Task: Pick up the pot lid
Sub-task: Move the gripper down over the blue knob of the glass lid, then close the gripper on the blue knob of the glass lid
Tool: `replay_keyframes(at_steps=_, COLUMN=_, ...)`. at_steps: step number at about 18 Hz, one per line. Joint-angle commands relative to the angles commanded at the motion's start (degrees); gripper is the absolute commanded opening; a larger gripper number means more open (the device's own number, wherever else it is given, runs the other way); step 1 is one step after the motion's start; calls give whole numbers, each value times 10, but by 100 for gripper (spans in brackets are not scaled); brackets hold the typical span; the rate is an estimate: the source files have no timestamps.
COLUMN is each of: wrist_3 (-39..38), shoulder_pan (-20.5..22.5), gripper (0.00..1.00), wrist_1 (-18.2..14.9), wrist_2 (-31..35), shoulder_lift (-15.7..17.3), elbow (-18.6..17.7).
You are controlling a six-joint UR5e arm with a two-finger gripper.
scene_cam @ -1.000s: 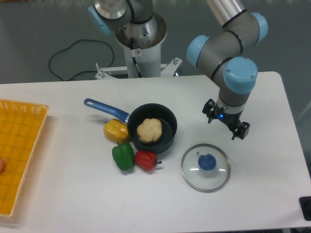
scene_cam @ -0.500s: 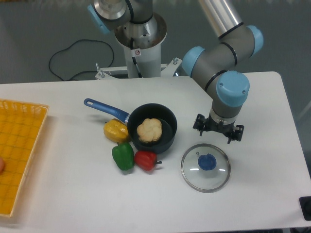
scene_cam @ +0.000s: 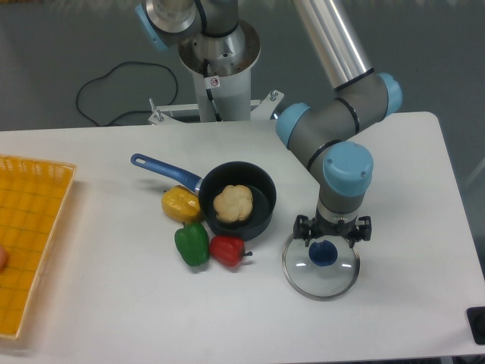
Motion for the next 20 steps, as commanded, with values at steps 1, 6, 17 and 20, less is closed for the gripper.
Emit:
replay_keyframes(at_steps=1, wrist_3=-4, shoulder_pan=0, gripper=100, wrist_1=0, wrist_2=0, shoulder_lift=-2, elbow=0)
replay_keyframes(at_steps=6, wrist_3=-19, shoulder_pan=-3, gripper=100, wrist_1=0, wrist_2=0, shoulder_lift=-6, elbow=1)
replay_keyframes(at_steps=17, wrist_3=-33, shoulder_pan=-8, gripper=100, wrist_1=1, wrist_2=0, shoulder_lift=-19, elbow=6)
replay_keyframes(at_steps=20, wrist_3=-33, shoulder_pan=-9, gripper=93, wrist_1=1, wrist_2=0, shoulder_lift=-19, elbow=6)
